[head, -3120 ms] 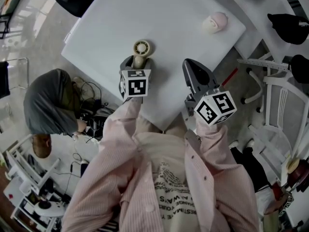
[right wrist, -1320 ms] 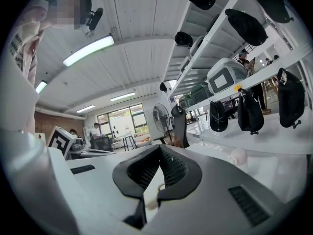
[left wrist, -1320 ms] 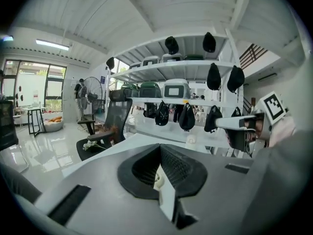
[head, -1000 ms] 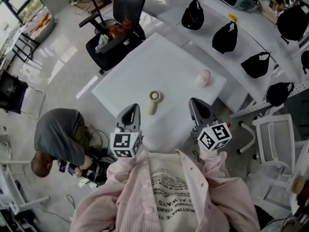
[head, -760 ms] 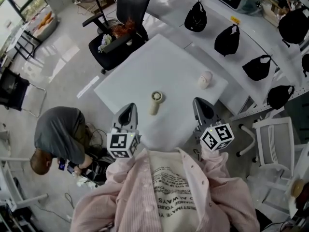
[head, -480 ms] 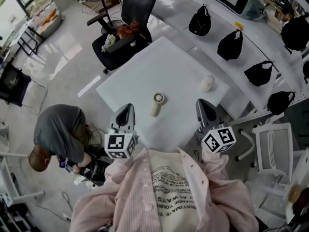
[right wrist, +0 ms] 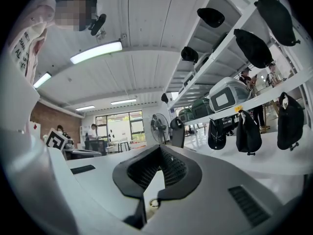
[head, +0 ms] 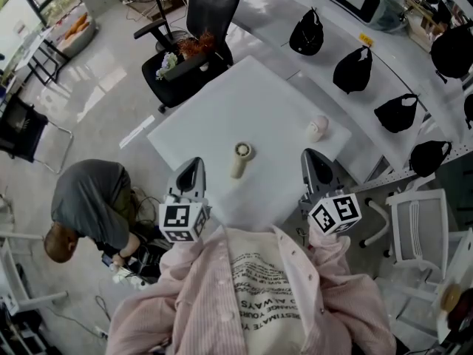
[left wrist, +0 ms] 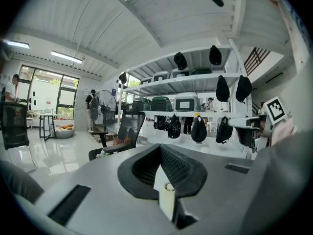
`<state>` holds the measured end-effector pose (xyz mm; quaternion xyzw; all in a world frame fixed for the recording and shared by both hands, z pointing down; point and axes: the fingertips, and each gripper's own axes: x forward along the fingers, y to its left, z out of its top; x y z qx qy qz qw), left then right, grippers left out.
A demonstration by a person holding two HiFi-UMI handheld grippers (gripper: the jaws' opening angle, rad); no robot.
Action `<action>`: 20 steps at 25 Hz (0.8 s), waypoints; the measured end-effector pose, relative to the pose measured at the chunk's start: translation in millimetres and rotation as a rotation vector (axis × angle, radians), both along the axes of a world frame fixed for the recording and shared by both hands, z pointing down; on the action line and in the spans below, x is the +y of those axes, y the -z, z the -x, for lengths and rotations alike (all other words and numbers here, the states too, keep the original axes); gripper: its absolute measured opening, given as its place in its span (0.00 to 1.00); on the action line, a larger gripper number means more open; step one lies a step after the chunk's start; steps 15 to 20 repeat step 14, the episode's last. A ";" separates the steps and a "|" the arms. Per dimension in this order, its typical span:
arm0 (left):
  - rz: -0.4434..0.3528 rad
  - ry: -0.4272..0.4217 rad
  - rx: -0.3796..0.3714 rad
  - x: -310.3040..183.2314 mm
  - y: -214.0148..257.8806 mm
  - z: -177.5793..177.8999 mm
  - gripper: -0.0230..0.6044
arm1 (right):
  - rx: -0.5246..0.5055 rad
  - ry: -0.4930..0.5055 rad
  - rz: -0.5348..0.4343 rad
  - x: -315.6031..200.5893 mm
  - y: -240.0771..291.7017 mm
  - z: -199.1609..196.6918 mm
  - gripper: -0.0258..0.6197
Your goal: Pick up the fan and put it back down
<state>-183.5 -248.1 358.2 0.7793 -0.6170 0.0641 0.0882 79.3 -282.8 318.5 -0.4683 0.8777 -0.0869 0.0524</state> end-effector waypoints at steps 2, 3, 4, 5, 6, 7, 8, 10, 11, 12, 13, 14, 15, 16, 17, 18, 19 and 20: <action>0.000 -0.001 -0.003 -0.2 -1.0 -0.4 0.04 | -0.003 0.000 -0.004 -0.5 -1.6 -1.4 0.04; 0.002 -0.001 -0.005 -0.7 -1.5 -0.9 0.04 | -0.005 0.000 -0.006 -1.3 -2.5 -2.4 0.04; 0.004 0.000 -0.005 -1.2 -2.0 -1.3 0.04 | -0.006 -0.001 -0.006 -2.1 -3.1 -3.4 0.04; 0.006 0.001 -0.005 -1.6 -2.3 -1.6 0.04 | -0.006 -0.002 -0.004 -2.6 -3.4 -3.9 0.04; 0.007 0.002 -0.005 -1.8 -2.6 -1.8 0.04 | -0.004 -0.004 -0.001 -2.9 -3.3 -4.1 0.04; 0.008 0.002 -0.006 -1.9 -2.9 -1.7 0.04 | -0.002 -0.006 0.002 -3.1 -3.2 -3.9 0.04; 0.010 0.001 -0.007 -1.8 -3.2 -1.6 0.04 | 0.001 -0.007 0.004 -3.1 -3.3 -3.6 0.04; 0.013 0.001 -0.008 -0.9 -4.3 -1.4 0.04 | 0.005 -0.011 0.006 -3.0 -4.4 -3.6 0.04; 0.016 0.002 -0.008 -0.3 -5.1 -1.4 0.04 | 0.006 -0.012 0.007 -2.8 -5.0 -3.8 0.04; 0.019 0.003 -0.008 0.4 -5.9 -1.5 0.04 | 0.005 -0.013 0.007 -2.7 -5.5 -4.0 0.04; 0.021 0.005 -0.007 0.9 -6.5 -1.6 0.04 | 0.005 -0.013 0.008 -2.6 -5.8 -4.3 0.04; 0.023 0.006 -0.007 1.5 -7.0 -1.7 0.04 | 0.005 -0.014 0.008 -2.5 -6.1 -4.5 0.04; 0.023 0.006 -0.007 1.5 -7.0 -1.7 0.04 | 0.005 -0.014 0.008 -2.5 -6.1 -4.5 0.04; 0.023 0.006 -0.007 1.5 -7.0 -1.7 0.04 | 0.005 -0.014 0.008 -2.5 -6.1 -4.5 0.04; 0.023 0.006 -0.007 1.5 -7.0 -1.7 0.04 | 0.005 -0.014 0.008 -2.5 -6.1 -4.5 0.04; 0.023 0.006 -0.007 1.5 -7.0 -1.7 0.04 | 0.005 -0.014 0.008 -2.5 -6.1 -4.5 0.04; 0.023 0.006 -0.007 1.5 -7.0 -1.7 0.04 | 0.005 -0.014 0.008 -2.5 -6.1 -4.5 0.04; 0.023 0.006 -0.007 1.5 -7.0 -1.7 0.04 | 0.005 -0.014 0.008 -2.5 -6.1 -4.5 0.04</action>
